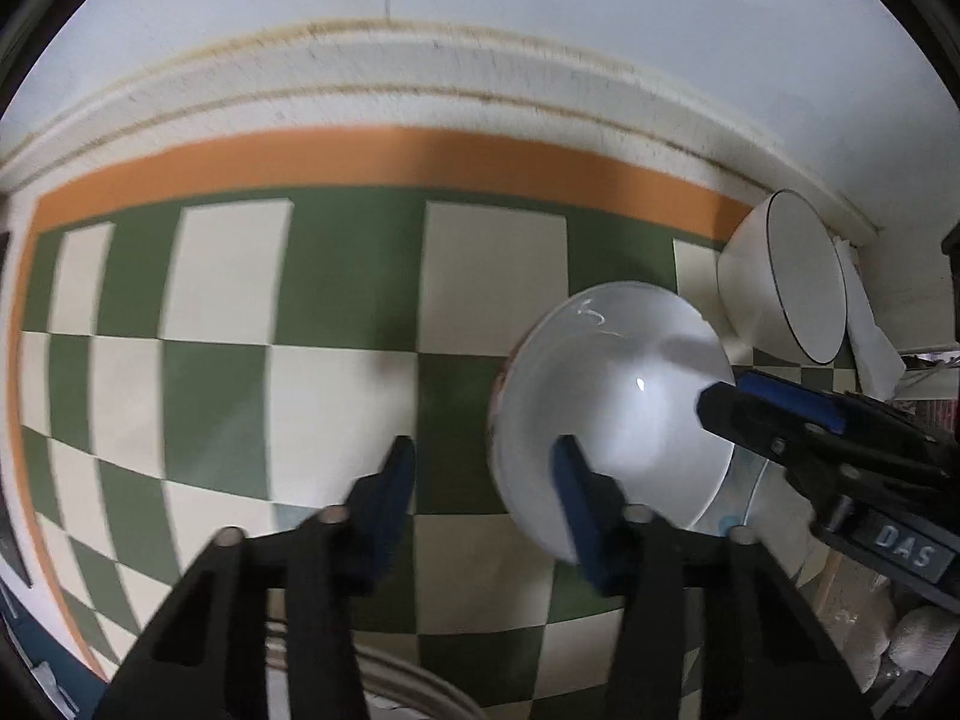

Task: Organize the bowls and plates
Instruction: 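Grip the plain white bowl rim with the left tool while the right tool grips it too, then lift the white bowl with both tools and carry it toward the blue-dotted bowl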

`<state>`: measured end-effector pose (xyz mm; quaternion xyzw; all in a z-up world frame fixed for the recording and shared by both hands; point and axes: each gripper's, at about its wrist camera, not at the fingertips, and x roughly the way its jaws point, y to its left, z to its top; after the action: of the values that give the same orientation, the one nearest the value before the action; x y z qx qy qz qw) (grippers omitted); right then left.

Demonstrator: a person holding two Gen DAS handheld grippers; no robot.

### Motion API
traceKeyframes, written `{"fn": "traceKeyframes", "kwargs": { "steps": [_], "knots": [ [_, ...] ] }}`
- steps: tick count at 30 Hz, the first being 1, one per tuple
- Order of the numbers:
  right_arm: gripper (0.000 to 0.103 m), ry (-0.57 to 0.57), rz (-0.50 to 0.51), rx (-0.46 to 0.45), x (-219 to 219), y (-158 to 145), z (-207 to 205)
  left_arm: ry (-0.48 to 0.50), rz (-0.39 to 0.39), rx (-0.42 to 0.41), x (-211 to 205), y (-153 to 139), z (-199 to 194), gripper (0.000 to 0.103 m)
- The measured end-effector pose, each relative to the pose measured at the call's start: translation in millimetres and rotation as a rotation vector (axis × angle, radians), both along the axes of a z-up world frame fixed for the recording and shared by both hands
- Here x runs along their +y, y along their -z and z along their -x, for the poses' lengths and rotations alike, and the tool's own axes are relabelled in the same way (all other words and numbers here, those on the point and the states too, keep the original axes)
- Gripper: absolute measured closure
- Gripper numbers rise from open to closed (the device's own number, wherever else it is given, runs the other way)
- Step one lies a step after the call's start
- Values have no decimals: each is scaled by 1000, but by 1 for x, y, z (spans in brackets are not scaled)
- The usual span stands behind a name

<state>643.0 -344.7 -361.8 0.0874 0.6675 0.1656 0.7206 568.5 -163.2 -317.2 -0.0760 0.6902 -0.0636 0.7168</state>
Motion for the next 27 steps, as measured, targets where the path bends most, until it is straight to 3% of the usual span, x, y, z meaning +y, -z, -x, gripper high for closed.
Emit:
{"fn": "traceKeyframes", "kwargs": {
  "steps": [2, 5, 11, 18, 27],
  "knots": [
    [78, -9, 35, 16, 3, 10, -4, -2, 13, 22, -2, 10, -2, 71],
    [90, -18, 59, 35, 5, 21, -7, 1, 45, 55, -5, 24, -3, 83],
    [93, -5, 42, 50, 7, 24, -5, -12, 52, 45, -7, 23, 2, 84],
    [93, 1, 5, 17, 6, -15, 19, 12, 25, -26, -6, -27, 24, 84],
    [93, 77, -54, -43, -28, -79, 101, 123, 11, -127, -25, -92, 80, 84]
  ]
}}
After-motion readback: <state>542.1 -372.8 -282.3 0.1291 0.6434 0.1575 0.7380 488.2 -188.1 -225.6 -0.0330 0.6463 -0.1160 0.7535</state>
